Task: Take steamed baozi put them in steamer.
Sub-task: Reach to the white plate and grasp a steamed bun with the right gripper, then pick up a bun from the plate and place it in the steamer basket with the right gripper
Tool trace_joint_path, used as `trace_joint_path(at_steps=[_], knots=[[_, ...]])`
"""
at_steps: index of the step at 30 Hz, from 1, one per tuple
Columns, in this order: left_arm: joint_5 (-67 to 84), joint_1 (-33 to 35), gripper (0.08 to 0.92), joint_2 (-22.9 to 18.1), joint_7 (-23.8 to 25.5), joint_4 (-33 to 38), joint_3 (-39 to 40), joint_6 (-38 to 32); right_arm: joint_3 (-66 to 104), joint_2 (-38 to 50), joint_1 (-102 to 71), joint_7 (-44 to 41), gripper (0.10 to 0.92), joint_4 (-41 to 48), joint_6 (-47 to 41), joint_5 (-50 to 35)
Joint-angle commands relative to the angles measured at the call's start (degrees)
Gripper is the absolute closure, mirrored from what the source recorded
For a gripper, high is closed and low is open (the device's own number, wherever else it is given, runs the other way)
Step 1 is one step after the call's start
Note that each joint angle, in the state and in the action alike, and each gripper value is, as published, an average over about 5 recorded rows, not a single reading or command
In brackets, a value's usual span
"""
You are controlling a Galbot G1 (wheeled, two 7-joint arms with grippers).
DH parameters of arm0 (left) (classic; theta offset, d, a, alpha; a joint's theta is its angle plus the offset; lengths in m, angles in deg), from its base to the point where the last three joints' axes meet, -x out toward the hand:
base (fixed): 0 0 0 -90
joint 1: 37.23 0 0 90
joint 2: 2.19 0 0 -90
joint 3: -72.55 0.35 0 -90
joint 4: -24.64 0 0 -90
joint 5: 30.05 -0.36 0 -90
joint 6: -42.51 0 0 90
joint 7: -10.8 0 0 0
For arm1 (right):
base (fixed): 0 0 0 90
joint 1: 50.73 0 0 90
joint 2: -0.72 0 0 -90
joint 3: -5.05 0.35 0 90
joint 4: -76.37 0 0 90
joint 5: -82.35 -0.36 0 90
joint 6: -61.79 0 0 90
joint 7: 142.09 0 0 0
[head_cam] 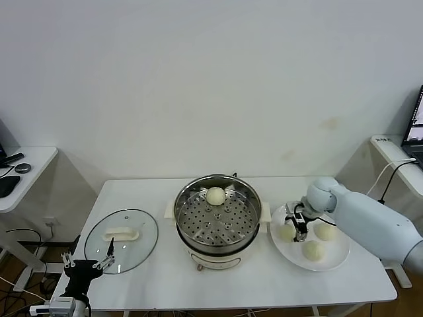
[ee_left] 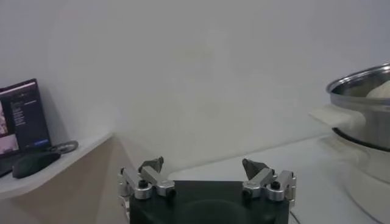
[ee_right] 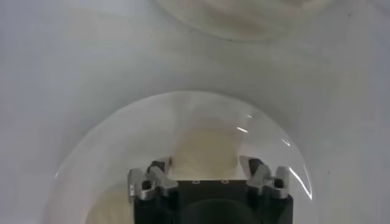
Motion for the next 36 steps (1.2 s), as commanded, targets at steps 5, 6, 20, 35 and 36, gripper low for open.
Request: trace_joint_path(at_steps=[5,6,20,35,36], knots=[[0.1,0.0,0.177,0.2,0.1,0.2,-0.1,0.1,-0.8,2.2,1.8,-1.4,0.519,-2.4,-0.8,-1.9],[0.1,-0.1,0.177,0.2,0.1,0.2,-0.1,0.1,-1.4,3.3,3.1,-1.6,0.536,-3.3,-0.9,-2.6],[0.8,-1.9,0.177,1.1,0.2,1.0,1.3,0.7,-27.8,6.9,48.4,-2.2,0.537,-15.2,-6.9,-28.2],[0.7,-2.3,0.177,0.6,-0.8,0.5,0.9,0.5,-32.2,-20.4,46.7,10.9,0.524,-16.8,-25.7,-47.3],[0.7,-2.2,0.177,0.5,-0.9,0.5,0.7,0.4,-32.0,-21.8,45.3,11.2,0.524,-15.9,-26.3,-47.0]])
